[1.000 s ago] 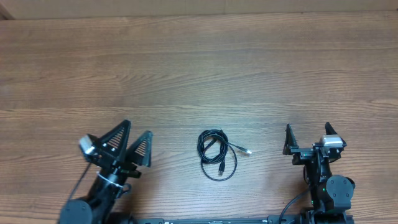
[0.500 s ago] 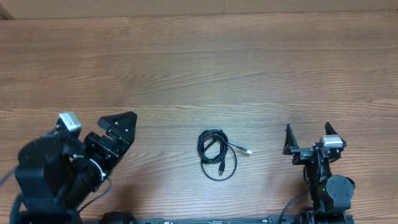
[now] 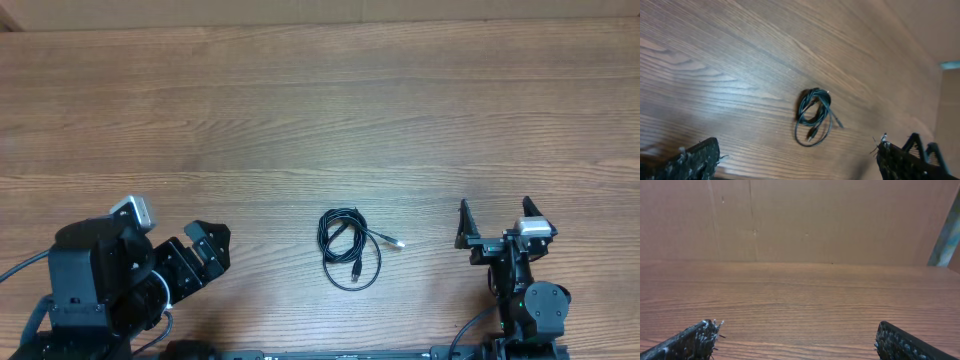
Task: Untangle cables
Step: 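Swing the left gripper up and over the black cable bundle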
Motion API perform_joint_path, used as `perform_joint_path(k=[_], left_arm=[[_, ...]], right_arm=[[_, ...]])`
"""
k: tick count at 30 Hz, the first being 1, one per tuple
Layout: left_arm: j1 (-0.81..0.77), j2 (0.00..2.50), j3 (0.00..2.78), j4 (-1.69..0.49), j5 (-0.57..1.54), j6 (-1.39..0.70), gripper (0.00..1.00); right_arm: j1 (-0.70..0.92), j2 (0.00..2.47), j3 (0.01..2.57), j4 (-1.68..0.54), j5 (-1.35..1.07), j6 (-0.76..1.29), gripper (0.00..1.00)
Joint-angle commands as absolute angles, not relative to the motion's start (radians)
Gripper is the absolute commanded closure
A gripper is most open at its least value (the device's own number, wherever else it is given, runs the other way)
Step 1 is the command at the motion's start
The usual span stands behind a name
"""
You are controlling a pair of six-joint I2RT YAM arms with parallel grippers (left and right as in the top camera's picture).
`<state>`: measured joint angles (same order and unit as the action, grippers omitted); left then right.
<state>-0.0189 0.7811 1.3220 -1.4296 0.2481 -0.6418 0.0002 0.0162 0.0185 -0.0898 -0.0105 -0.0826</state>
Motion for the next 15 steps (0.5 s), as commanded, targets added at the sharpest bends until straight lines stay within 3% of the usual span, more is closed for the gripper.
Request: perform_joint_path(k=[1, 9, 15], left_arm=[[-0.051, 0.778, 1.341, -1.439, 0.197, -0.612, 0.0], [-0.224, 0.857, 1.336, -1.401, 0.125, -0.703, 0.0], [-0.474, 0.996, 1.335, -1.443, -0.114, -0.916, 0.07]], right_arm=[[-0.001, 0.015, 0.008, -0.084, -0.001, -0.087, 0.0], [-0.001, 0.015, 0.008, -0.084, -0.001, -0.087, 0.0], [-0.001, 0.015, 0.008, -0.084, -0.001, -0.087, 0.0]])
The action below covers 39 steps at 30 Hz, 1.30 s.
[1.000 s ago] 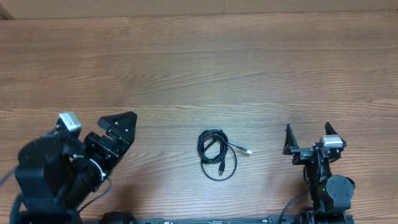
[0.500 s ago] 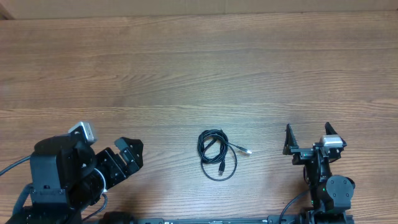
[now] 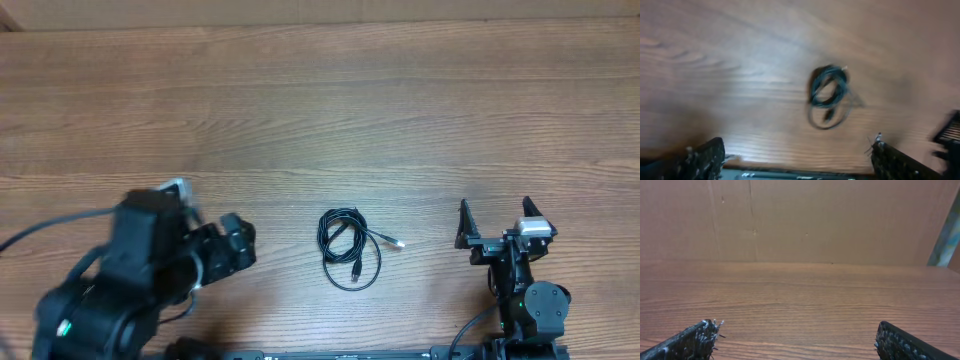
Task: Untangle cables
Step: 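Swing the left gripper up and over the black cable bundle, then lower the left gripper and grasp the cable bundle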
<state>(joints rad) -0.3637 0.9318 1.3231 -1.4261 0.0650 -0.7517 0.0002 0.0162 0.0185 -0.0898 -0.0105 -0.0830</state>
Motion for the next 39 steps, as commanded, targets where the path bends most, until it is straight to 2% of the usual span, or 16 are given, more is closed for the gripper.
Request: perform_joint_path(k=[1, 6, 12, 17, 22, 30, 31, 32, 39], left_arm=[[-0.519, 1.023, 1.335, -1.443, -0.134, -0.947, 0.06], [-0.717, 1.181, 1.335, -1.426, -0.168, -1.024, 0.07], [-0.83, 1.385, 1.335, -1.414, -0.176, -1.1, 0.13], [-0.843, 1.544, 1.335, -1.359, -0.207, -1.171, 0.25], [-0.838, 1.663, 1.335, -1.245, -0.245, -1.183, 0.18], [-0.835, 1.801, 1.335, -1.148, -0.224, -1.195, 0.2], [-0.834, 1.813, 1.335, -1.142, -0.225, -1.194, 0.24], [-0.83, 1.827, 1.335, -1.132, -0.231, -1.194, 0.33], [-0.812, 1.894, 1.335, -1.081, -0.244, -1.194, 0.44]], right_arm=[[-0.001, 0.015, 0.008, -0.084, -0.001, -0.087, 0.0], [-0.001, 0.015, 0.008, -0.084, -0.001, -0.087, 0.0], [-0.001, 0.015, 0.008, -0.084, -0.001, -0.087, 0.0], [-0.001, 0.015, 0.008, -0.084, -0.001, -0.087, 0.0], [-0.001, 0.015, 0.008, -0.084, -0.001, -0.087, 0.0], [-0.001, 0.015, 0.008, -0.084, -0.001, -0.087, 0.0], [-0.001, 0.015, 0.008, -0.084, -0.001, -0.087, 0.0], [-0.001, 0.015, 0.008, -0.084, -0.001, -0.087, 0.0], [-0.001, 0.015, 0.008, -0.084, -0.001, -0.087, 0.0]])
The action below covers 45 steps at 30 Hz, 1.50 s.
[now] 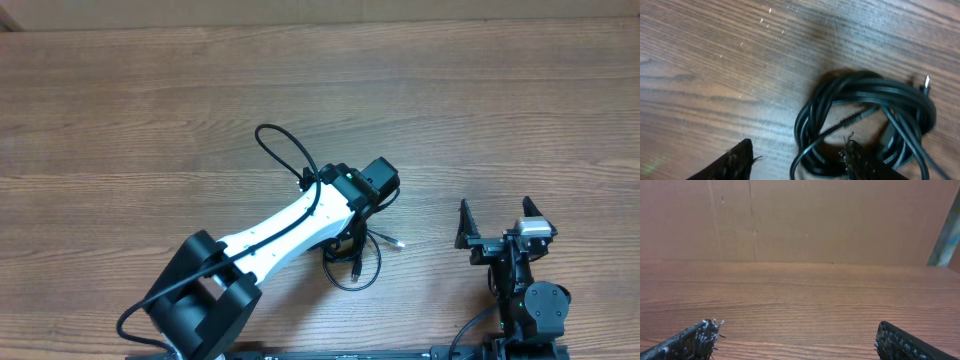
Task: Untangle cables
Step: 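Lower the left gripper and grasp the cable bundle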
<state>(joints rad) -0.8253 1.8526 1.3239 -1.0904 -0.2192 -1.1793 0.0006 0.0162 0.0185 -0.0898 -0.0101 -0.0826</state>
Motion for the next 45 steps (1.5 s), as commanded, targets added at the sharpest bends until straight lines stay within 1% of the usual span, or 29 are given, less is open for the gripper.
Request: perform_joint_path(k=[1, 10, 11, 14, 15, 17, 18, 20, 23, 24, 25, 26, 31, 32, 34, 35, 36, 38, 41, 43, 45], left_arm=[[-0.811, 1.904, 1.335, -1.074, -0.243, -1.194, 0.44], [-0.811, 1.929, 1.335, -1.046, -0.235, -1.194, 0.4], [-0.811, 1.929, 1.335, -1.045, -0.235, -1.194, 0.41], [-0.812, 1.93, 1.335, -1.028, -0.236, -1.194, 0.5], [-0.812, 1.931, 1.335, -1.019, -0.236, -1.194, 0.49], [-0.812, 1.934, 1.335, -1.017, -0.236, -1.194, 0.42], [-0.812, 1.936, 1.335, -1.017, -0.236, -1.194, 0.41], [-0.812, 1.943, 1.333, -1.017, -0.236, -1.194, 0.43], [-0.812, 1.953, 1.322, -1.016, -0.24, -1.194, 0.49], [-0.811, 1.958, 1.32, -1.016, -0.24, -1.194, 0.48], [-0.811, 1.96, 1.316, -1.013, -0.241, -1.195, 0.44], [-0.811, 1.961, 1.309, -1.007, -0.244, -1.195, 0.43], [-0.81, 1.962, 1.29, -0.976, -0.246, -1.217, 0.56], [-0.81, 1.962, 1.289, -0.972, -0.245, -1.217, 0.61], [-0.81, 1.962, 1.286, -0.967, -0.244, -1.217, 0.8], [-0.81, 1.962, 1.285, -0.966, -0.245, -1.217, 0.87], [-0.81, 1.962, 1.284, -0.965, -0.247, -1.217, 0.91], [-0.81, 1.962, 1.283, -0.964, -0.247, -1.217, 0.96], [-0.805, 1.962, 1.283, -0.974, -0.245, -1.242, 0.96], [-0.799, 1.962, 1.283, -1.015, -0.242, -1.337, 0.96], [-0.79, 1.962, 1.283, -1.093, -0.227, -1.513, 0.96]], right_arm=[[-0.001, 0.015, 0.008, -0.084, -0.001, -0.087, 0.0], [-0.001, 0.015, 0.008, -0.084, -0.001, -0.087, 0.0], [-0.001, 0.015, 0.008, -0.084, -0.001, -0.087, 0.0], [-0.001, 0.015, 0.008, -0.084, -0.001, -0.087, 0.0], [-0.001, 0.015, 0.008, -0.084, -0.001, -0.087, 0.0], [-0.001, 0.015, 0.008, -0.084, -0.001, -0.087, 0.0], [-0.001, 0.015, 0.008, -0.084, -0.001, -0.087, 0.0], [-0.001, 0.015, 0.008, -0.084, -0.001, -0.087, 0.0], [-0.001, 0.015, 0.008, -0.084, -0.001, -0.087, 0.0], [-0.001, 0.015, 0.008, -0.084, -0.001, -0.087, 0.0], [-0.001, 0.015, 0.008, -0.084, -0.001, -0.087, 0.0], [-0.001, 0.015, 0.008, -0.084, -0.001, -0.087, 0.0], [-0.001, 0.015, 0.008, -0.084, -0.001, -0.087, 0.0], [-0.001, 0.015, 0.008, -0.084, -0.001, -0.087, 0.0], [-0.001, 0.015, 0.008, -0.084, -0.001, -0.087, 0.0], [-0.001, 0.015, 0.008, -0.084, -0.001, -0.087, 0.0], [-0.001, 0.015, 0.008, -0.084, -0.001, -0.087, 0.0], [-0.001, 0.015, 0.008, -0.084, -0.001, -0.087, 0.0], [-0.001, 0.015, 0.008, -0.084, -0.001, -0.087, 0.0], [-0.001, 0.015, 0.008, -0.084, -0.001, -0.087, 0.0], [-0.001, 0.015, 0.008, -0.084, -0.001, -0.087, 0.0]])
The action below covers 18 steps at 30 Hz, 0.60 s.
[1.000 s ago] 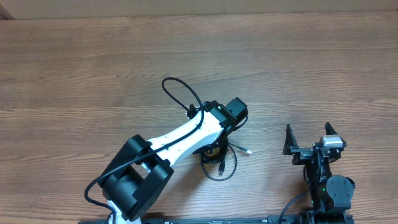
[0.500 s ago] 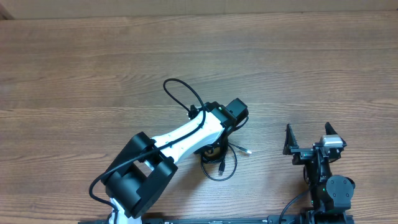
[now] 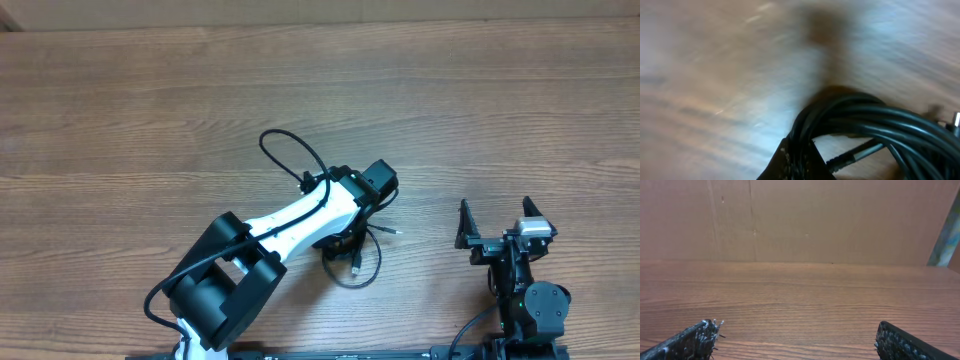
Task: Untangle cables
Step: 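Lower the left gripper and grasp the cable bundle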
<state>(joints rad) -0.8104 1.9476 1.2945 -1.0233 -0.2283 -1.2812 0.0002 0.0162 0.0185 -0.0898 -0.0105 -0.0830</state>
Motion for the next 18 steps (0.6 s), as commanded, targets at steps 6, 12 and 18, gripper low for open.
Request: perform_joint_path(k=[6, 12, 18], left_arm=[[-0.721, 1.962, 1.283, -1.336, -0.076, -2.029, 0.62], [-0.647, 1.962, 1.283, -1.341, 0.132, -1.999, 0.64], [-0.633, 1.962, 1.283, -1.146, 0.034, -1.41, 0.41]], right_arm=[[-0.001, 0.015, 0.008, -0.084, -0.001, -0.087, 0.0], [-0.001, 0.015, 0.008, -0.084, -0.001, -0.087, 0.0], [-0.001, 0.015, 0.008, -0.084, -0.001, -0.087, 0.0]])
